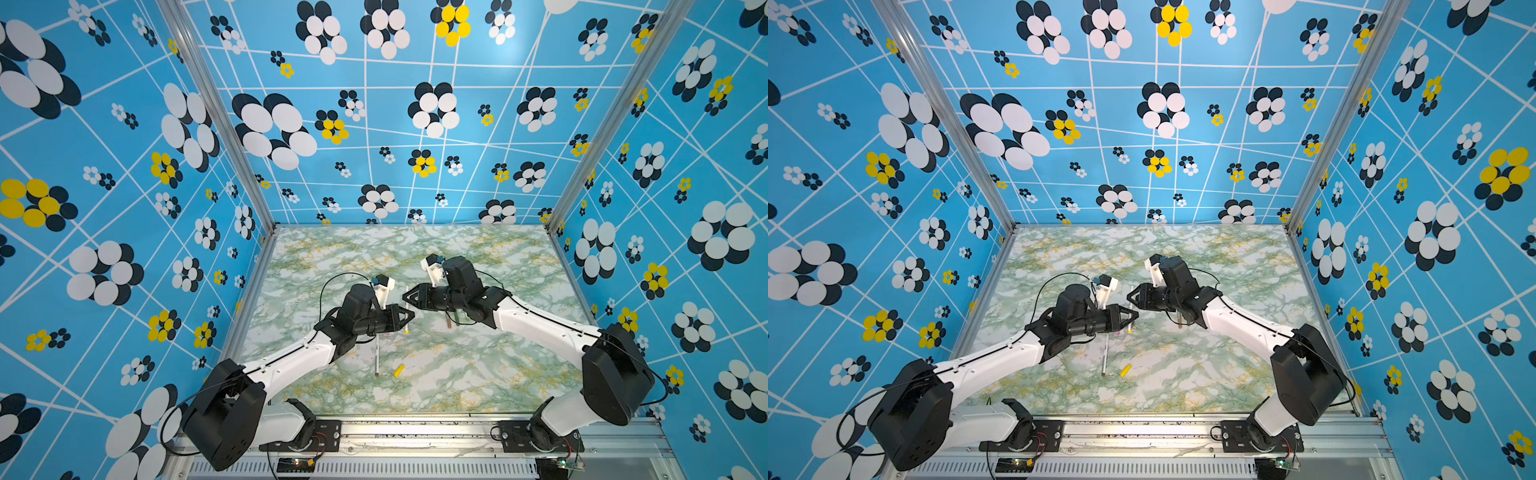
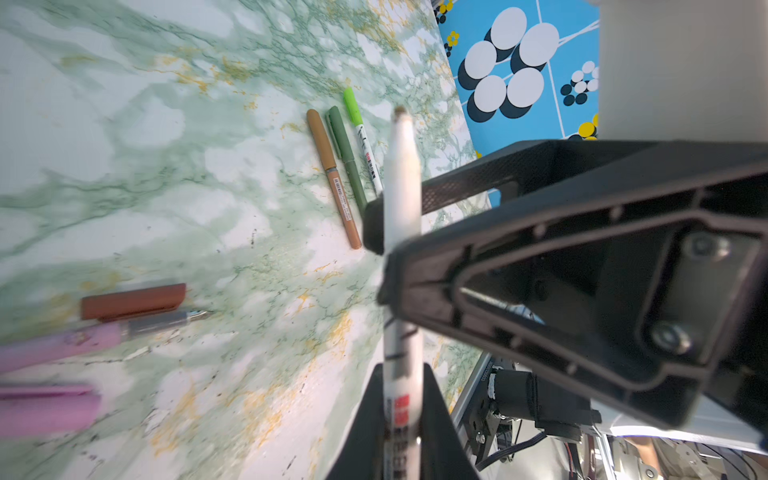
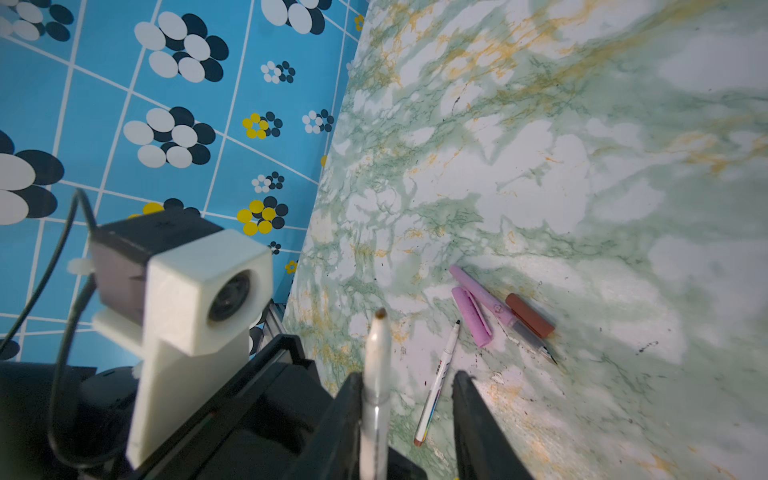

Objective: Insert the pens into the pen caps
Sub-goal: 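Open the right gripper off the white marker and move it toward the yellow cap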

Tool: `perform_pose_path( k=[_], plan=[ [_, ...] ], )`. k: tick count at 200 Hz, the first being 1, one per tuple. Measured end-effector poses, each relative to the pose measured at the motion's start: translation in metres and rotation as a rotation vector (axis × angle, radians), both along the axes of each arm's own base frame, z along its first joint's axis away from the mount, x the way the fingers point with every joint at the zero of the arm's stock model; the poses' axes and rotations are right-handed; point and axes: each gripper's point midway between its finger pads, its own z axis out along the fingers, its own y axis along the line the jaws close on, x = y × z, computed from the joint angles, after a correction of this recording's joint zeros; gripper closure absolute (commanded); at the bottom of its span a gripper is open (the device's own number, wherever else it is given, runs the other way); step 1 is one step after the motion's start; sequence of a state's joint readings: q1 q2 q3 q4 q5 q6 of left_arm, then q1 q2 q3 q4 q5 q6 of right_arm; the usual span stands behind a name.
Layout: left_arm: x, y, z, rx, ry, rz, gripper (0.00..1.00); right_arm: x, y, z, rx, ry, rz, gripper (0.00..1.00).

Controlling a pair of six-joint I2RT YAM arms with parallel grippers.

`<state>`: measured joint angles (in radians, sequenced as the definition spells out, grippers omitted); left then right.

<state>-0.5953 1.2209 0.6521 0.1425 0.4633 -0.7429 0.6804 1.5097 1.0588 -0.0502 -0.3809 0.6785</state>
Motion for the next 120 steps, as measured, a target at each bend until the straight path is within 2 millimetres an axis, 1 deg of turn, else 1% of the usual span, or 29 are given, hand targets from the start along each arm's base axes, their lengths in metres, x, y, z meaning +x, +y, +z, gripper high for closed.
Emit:
perform_pose_path(
  k=[15, 28, 46, 59, 70, 78, 92, 107, 120],
  plan=[
    [0.001, 0.022, 0.002, 0.07, -0.016, 0.048, 1.0, -0.002, -0.011, 0.004, -0.032, -0.009, -0.03, 0.59],
    [0.002, 0.046, 0.009, 0.135, -0.046, 0.108, 1.0, -0.004, -0.021, 0.0, -0.08, 0.008, -0.064, 0.58],
    [0.003, 0.082, 0.024, 0.205, -0.104, 0.201, 1.0, -0.014, -0.035, -0.02, -0.188, 0.056, -0.101, 0.58],
    [0.002, 0.105, 0.035, 0.24, -0.147, 0.263, 1.0, -0.029, -0.041, -0.036, -0.282, 0.094, -0.102, 0.56],
    [-0.002, 0.121, 0.043, 0.26, -0.179, 0.308, 1.0, -0.044, -0.04, -0.046, -0.346, 0.117, -0.079, 0.55],
    [-0.005, 0.129, 0.048, 0.27, -0.199, 0.328, 1.0, -0.057, -0.038, -0.052, -0.389, 0.127, -0.053, 0.53],
    [-0.01, 0.135, 0.055, 0.264, -0.228, 0.347, 1.0, -0.077, -0.032, -0.064, -0.445, 0.146, -0.003, 0.51],
    [-0.015, 0.138, 0.057, 0.254, -0.242, 0.354, 1.0, -0.098, -0.025, -0.078, -0.502, 0.169, 0.053, 0.48],
    [-0.018, 0.139, 0.053, 0.248, -0.237, 0.356, 1.0, -0.115, -0.017, -0.089, -0.543, 0.186, 0.103, 0.45]
  ],
)
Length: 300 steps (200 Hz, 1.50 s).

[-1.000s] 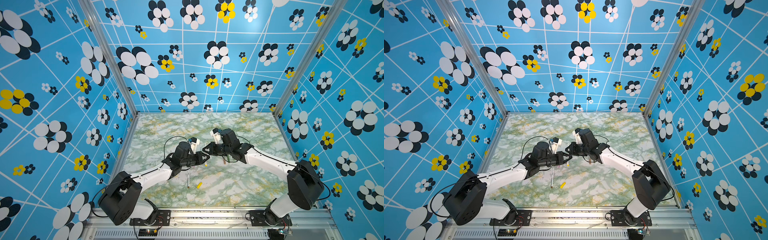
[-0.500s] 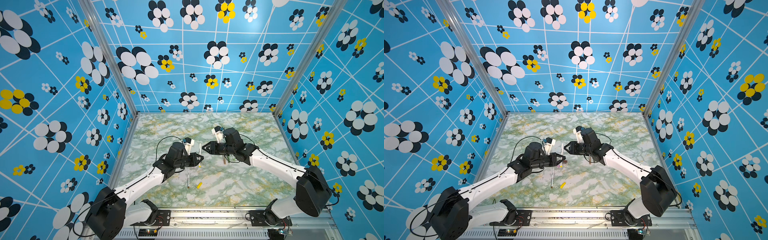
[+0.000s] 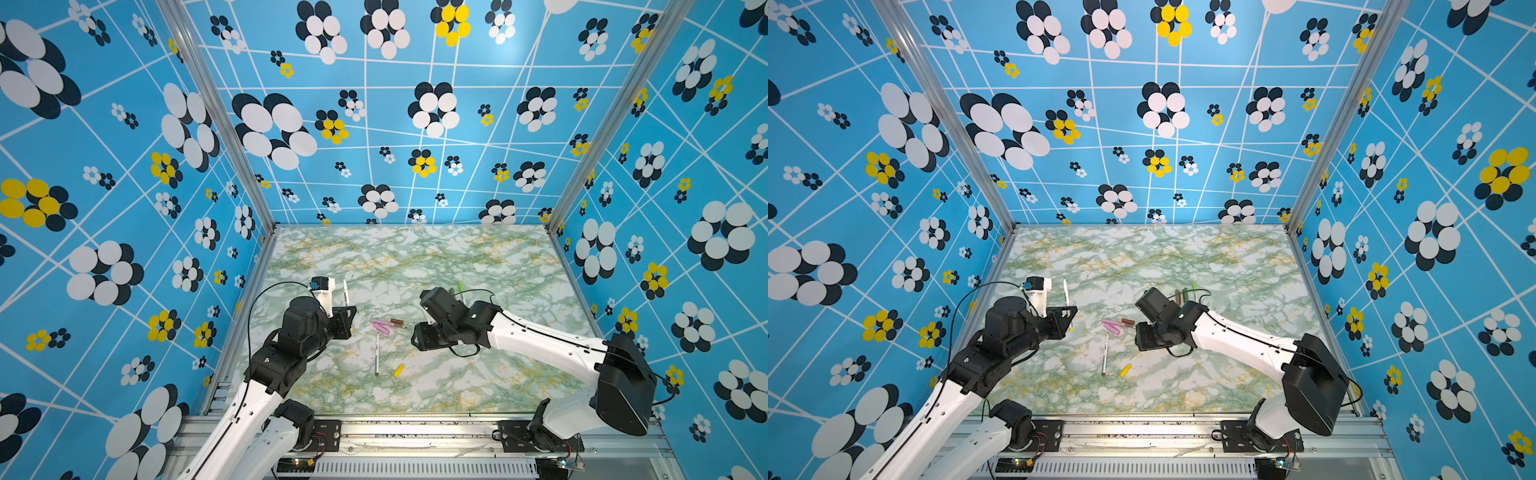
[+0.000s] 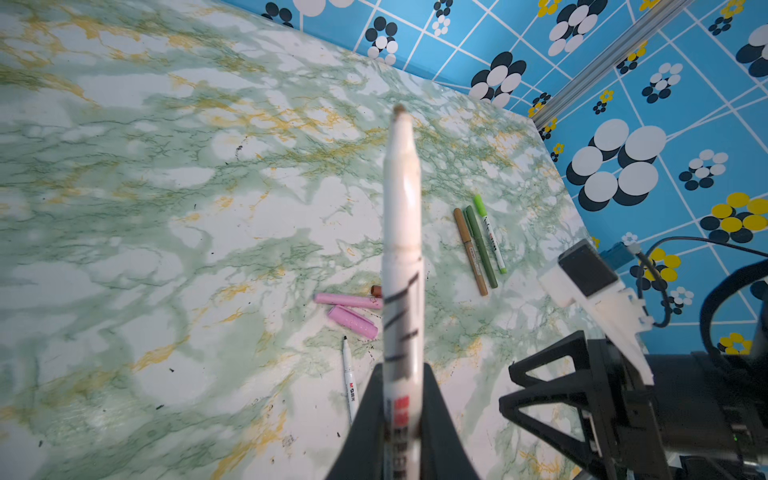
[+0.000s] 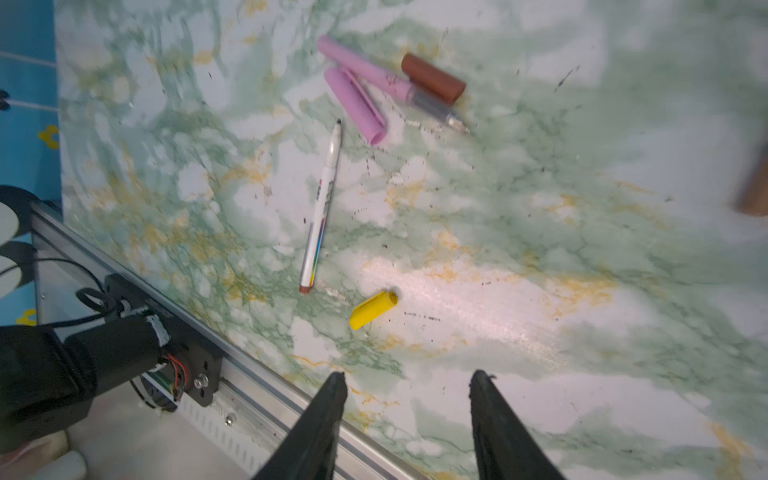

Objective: Insert the pens into the pen caps
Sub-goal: 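Open the right gripper off the white marker and move it toward the yellow cap, then lower the right gripper onto the yellow cap on the table and grasp it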

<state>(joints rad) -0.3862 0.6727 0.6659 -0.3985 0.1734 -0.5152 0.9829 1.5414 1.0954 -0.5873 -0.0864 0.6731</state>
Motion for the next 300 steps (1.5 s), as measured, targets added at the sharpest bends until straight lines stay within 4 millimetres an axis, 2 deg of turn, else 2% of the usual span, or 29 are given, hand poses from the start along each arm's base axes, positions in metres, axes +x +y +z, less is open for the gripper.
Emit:
perform_pose_path(
  k=[30, 64, 81, 109, 133, 147, 167, 206, 246, 300],
  plan=[
    [-0.006, -0.001, -0.018, -0.015, 0.05, -0.007, 1.0, -0.031, 0.02, -0.018, -0.059, 0.046, 0.089, 0.42],
    [-0.012, -0.004, -0.021, -0.04, 0.063, -0.025, 1.0, -0.042, 0.038, -0.029, -0.074, 0.08, 0.13, 0.44],
    [-0.014, -0.005, -0.018, -0.047, 0.053, -0.031, 1.0, -0.043, 0.042, -0.03, -0.078, 0.073, 0.17, 0.46],
    [-0.016, -0.005, -0.013, -0.057, 0.036, -0.036, 1.0, -0.042, 0.042, -0.024, -0.108, 0.0, 0.328, 0.46],
    [-0.017, -0.005, -0.011, -0.062, 0.029, -0.035, 1.0, -0.035, 0.045, -0.011, -0.151, -0.09, 0.484, 0.45],
    [-0.017, -0.004, -0.01, -0.066, 0.028, -0.033, 1.0, -0.03, 0.049, -0.01, -0.183, -0.131, 0.564, 0.44],
    [-0.018, -0.004, -0.011, -0.07, 0.028, -0.03, 1.0, -0.026, 0.05, -0.023, -0.248, -0.152, 0.668, 0.43],
    [-0.022, -0.002, -0.011, -0.082, 0.032, -0.022, 1.0, -0.026, 0.038, -0.052, -0.356, -0.141, 0.821, 0.42],
    [-0.024, 0.001, -0.012, -0.075, 0.037, -0.012, 1.0, -0.026, 0.041, -0.061, -0.394, -0.166, 0.915, 0.43],
    [-0.024, 0.002, -0.014, -0.069, 0.043, -0.005, 1.0, -0.022, 0.042, -0.077, -0.443, -0.166, 0.96, 0.45]
  ],
)
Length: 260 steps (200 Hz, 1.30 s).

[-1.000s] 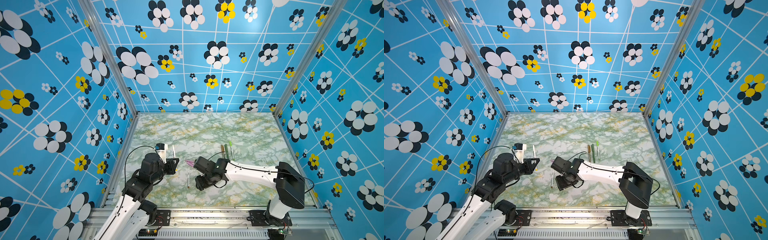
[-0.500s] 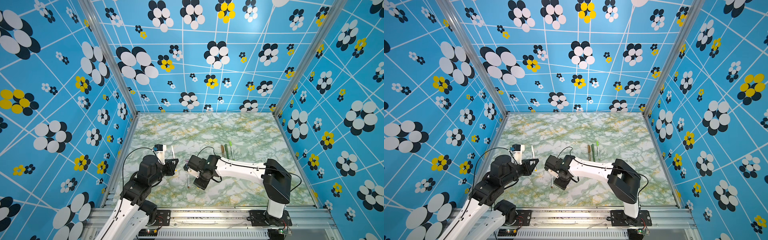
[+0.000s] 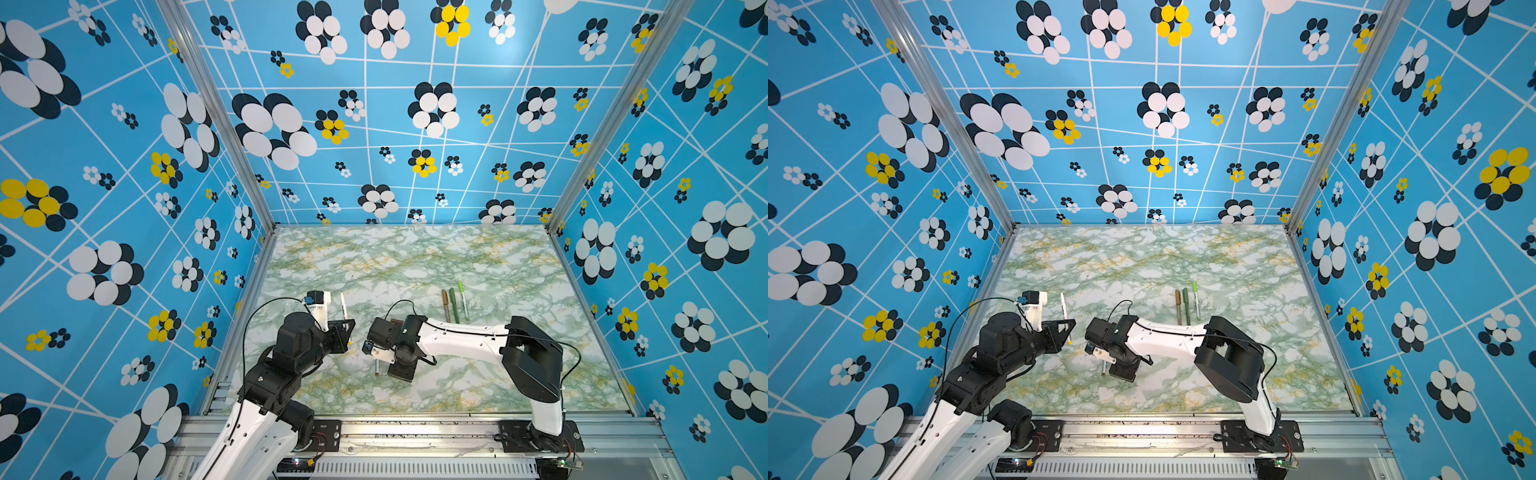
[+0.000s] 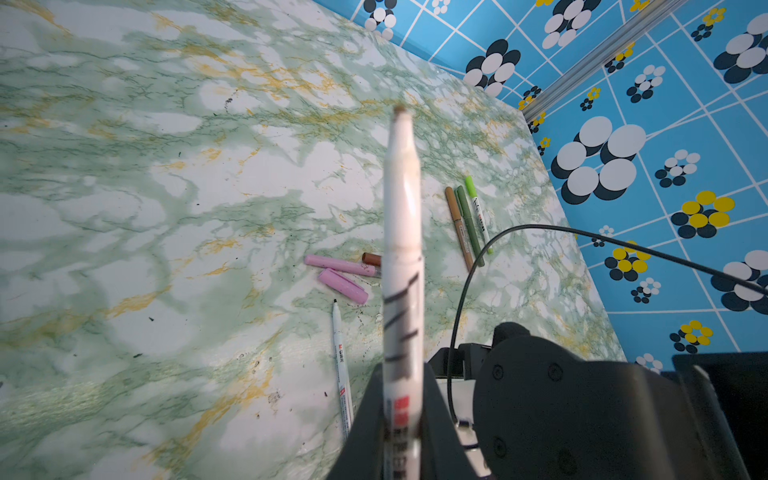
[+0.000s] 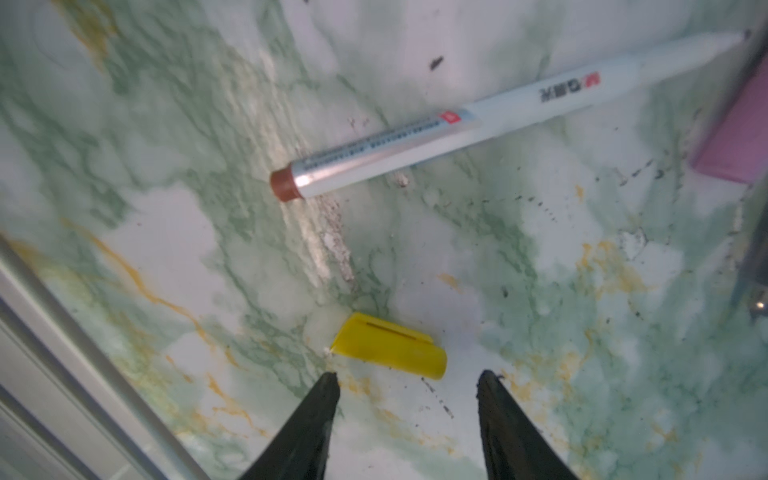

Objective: Insert the pens into the pen caps
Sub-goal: 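Lower the right gripper onto the yellow cap on the table and grasp it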

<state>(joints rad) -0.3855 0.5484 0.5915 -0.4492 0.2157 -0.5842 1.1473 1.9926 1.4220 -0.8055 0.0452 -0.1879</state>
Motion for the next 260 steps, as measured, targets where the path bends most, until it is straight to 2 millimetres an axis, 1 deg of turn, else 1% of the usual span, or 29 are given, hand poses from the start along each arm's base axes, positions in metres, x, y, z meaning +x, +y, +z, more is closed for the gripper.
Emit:
perform_pose_path(
  k=[63, 91, 130, 183, 216, 243, 260],
  plan=[
    [0.001, 0.001, -0.001, 0.004, 0.001, 0.006, 1.0, 0.001, 0.004, -0.005, -0.006, 0.004, 0.01, 0.53],
    [0.001, 0.001, -0.002, 0.006, 0.005, 0.007, 1.0, -0.001, 0.005, -0.01, -0.011, 0.023, 0.012, 0.54],
    [0.002, 0.002, -0.002, 0.007, 0.006, 0.012, 1.0, -0.002, 0.007, -0.01, -0.014, 0.036, 0.012, 0.54],
    [0.002, 0.004, -0.004, 0.009, 0.013, 0.019, 1.0, -0.003, 0.01, -0.011, -0.021, 0.051, -0.002, 0.63],
    [0.001, 0.004, -0.005, 0.011, 0.018, 0.02, 1.0, -0.004, 0.012, -0.011, -0.016, 0.062, -0.015, 0.71],
    [0.001, 0.005, -0.006, 0.013, 0.022, 0.02, 1.0, -0.004, 0.013, -0.011, -0.014, 0.067, -0.018, 0.71],
    [0.001, 0.005, -0.006, 0.014, 0.024, 0.021, 1.0, -0.005, 0.013, -0.011, -0.012, 0.071, -0.025, 0.65]
  ],
)
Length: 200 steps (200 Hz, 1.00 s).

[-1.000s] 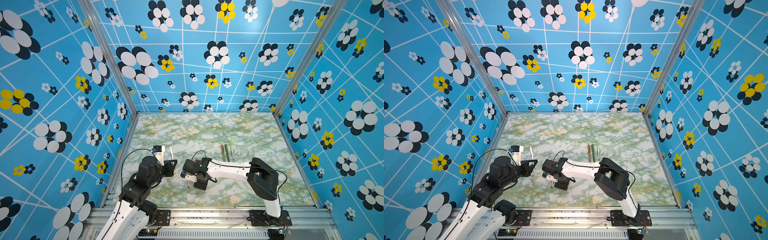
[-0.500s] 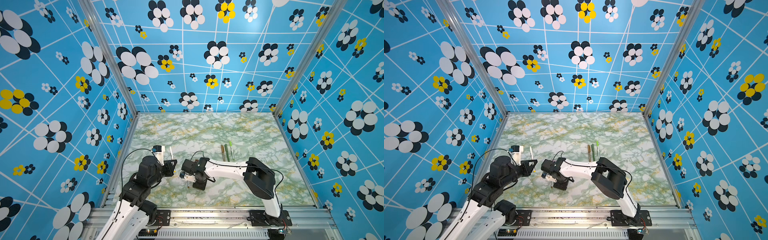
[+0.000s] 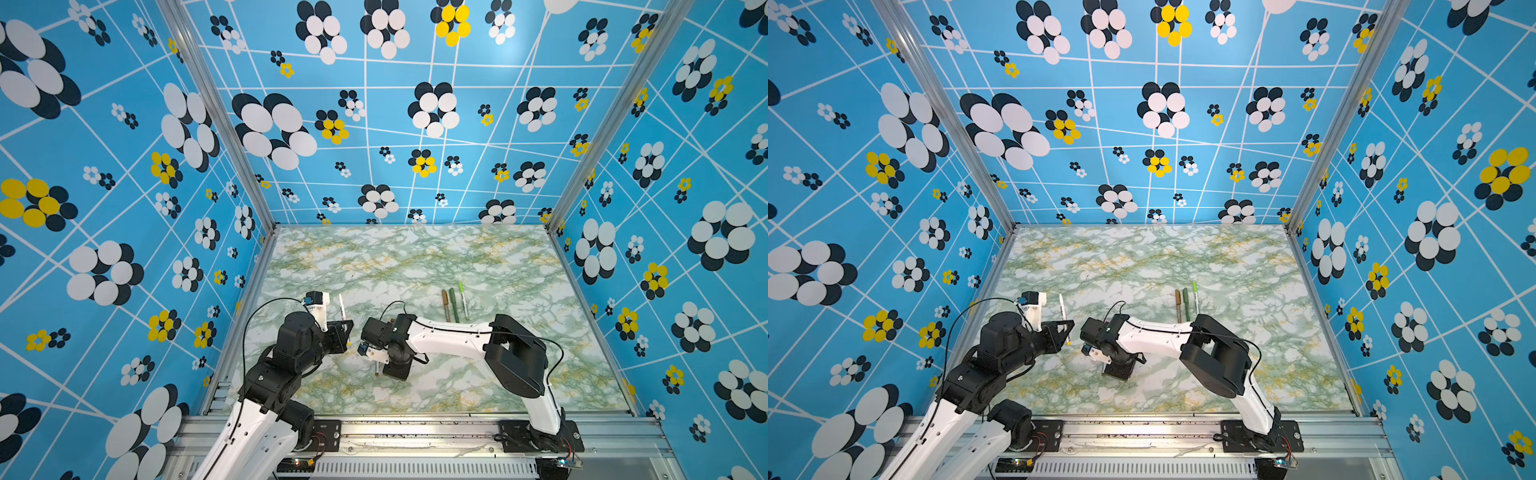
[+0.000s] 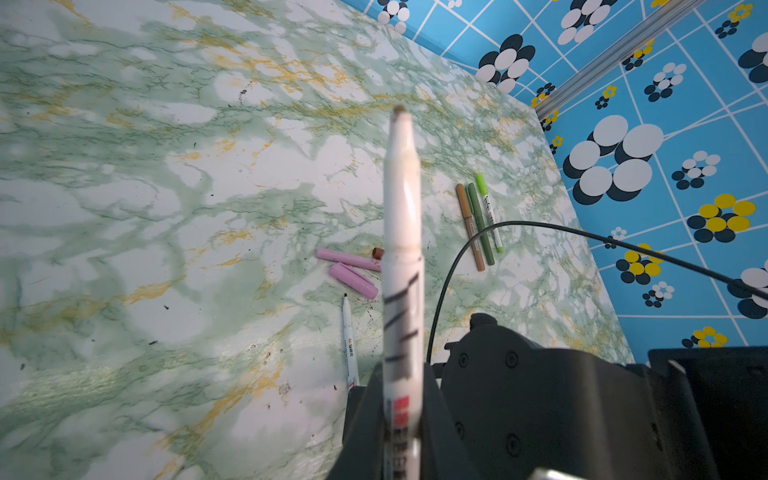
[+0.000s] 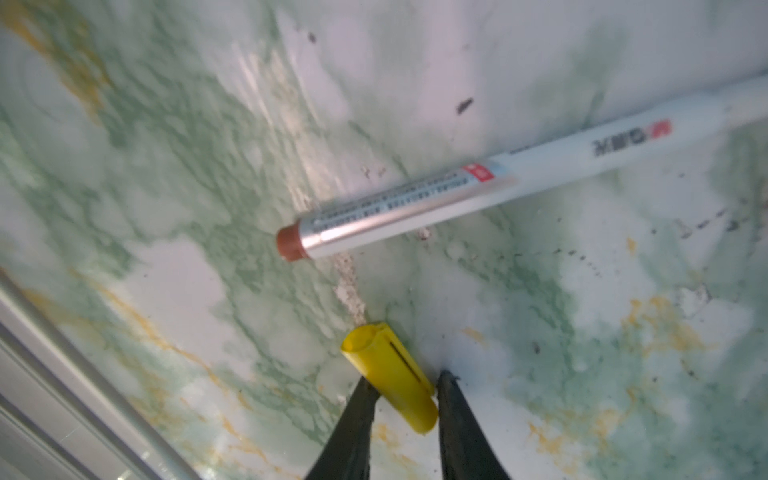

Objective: Insert the pens into the pen caps
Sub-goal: 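Lower the right gripper onto the yellow cap on the table and grasp it, then lift the yellow cap toward the white marker tip held by the left gripper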

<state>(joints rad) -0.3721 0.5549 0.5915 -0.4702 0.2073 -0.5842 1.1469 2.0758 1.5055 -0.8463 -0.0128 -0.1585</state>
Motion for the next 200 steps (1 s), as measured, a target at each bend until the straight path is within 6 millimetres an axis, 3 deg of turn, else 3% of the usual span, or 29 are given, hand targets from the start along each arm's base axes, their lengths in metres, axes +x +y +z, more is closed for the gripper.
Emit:
perform_pose_path(
  k=[90, 200],
  plan=[
    [-0.004, 0.022, 0.006, 0.022, -0.035, 0.104, 1.0, -0.002, 0.001, 0.0, 0.008, 0.015, -0.022, 0.62],
    [-0.001, 0.023, 0.002, 0.023, -0.01, 0.114, 1.0, 0.001, 0.01, 0.0, 0.023, 0.011, -0.042, 0.72]
  ],
)
